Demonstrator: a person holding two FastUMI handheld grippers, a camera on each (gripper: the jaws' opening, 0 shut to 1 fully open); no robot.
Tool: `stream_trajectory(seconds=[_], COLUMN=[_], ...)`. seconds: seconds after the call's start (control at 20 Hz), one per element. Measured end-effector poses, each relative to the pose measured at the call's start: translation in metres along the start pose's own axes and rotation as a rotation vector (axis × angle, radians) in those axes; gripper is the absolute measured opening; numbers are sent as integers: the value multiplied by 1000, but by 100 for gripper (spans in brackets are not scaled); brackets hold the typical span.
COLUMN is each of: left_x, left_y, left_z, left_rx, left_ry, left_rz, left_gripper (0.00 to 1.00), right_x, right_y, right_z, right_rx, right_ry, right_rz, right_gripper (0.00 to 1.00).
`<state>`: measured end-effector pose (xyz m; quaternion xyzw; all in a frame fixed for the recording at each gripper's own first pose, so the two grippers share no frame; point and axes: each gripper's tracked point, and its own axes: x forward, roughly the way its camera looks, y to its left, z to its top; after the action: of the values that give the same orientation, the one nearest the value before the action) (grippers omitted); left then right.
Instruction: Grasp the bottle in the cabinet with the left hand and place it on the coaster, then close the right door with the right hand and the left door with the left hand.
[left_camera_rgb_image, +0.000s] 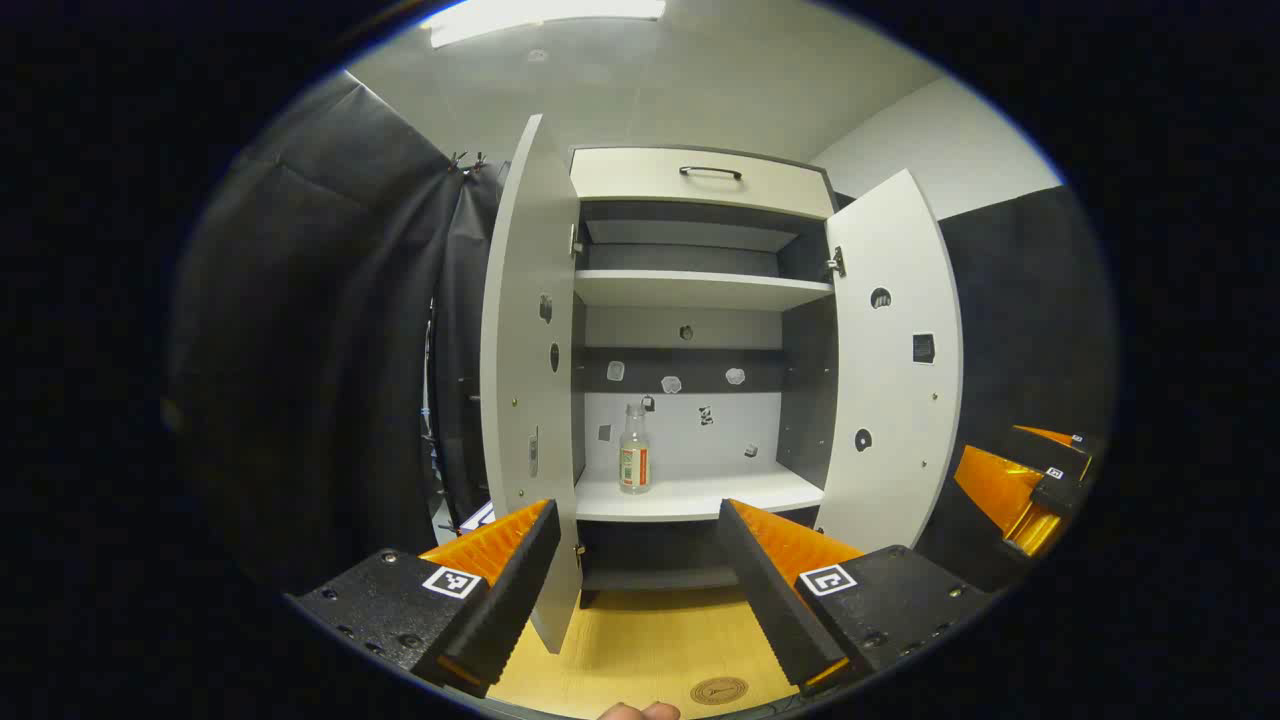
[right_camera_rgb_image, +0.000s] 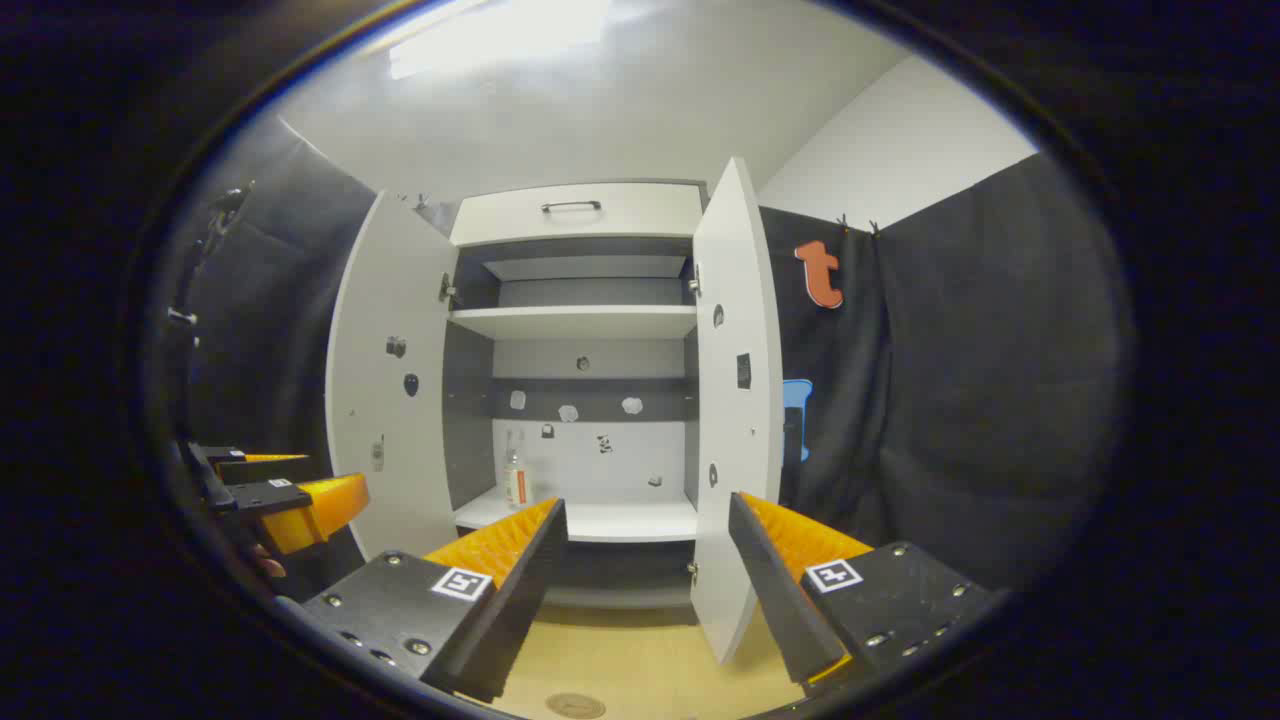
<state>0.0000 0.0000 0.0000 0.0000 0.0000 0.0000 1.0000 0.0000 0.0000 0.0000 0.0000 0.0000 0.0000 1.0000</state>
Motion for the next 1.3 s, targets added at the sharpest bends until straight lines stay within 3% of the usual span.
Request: stream_trajectory(seconds=[0.25, 0.75, 1.0, 1.25, 1.3], left_x=[29, 106, 187, 285, 305], left_y=[5, 9, 4, -1, 1], left_z=[3, 6, -5, -37, -44], left_rx=[5, -24, -43, -47, -38], left_ry=[-19, -43, -75, -49, -52], left_rz=[9, 27, 8, 8, 14], left_gripper=[100, 99, 100, 100, 100], right_x=[22, 77, 95, 100, 102], right_y=[13, 22, 24, 35, 32], right_z=[-8, -12, -20, -32, -34], right_rx=[-33, 22, 42, 55, 55], right_ry=[13, 17, 33, 61, 64], right_rz=[29, 48, 32, 91, 83], right_gripper=[98, 98, 98, 98, 94])
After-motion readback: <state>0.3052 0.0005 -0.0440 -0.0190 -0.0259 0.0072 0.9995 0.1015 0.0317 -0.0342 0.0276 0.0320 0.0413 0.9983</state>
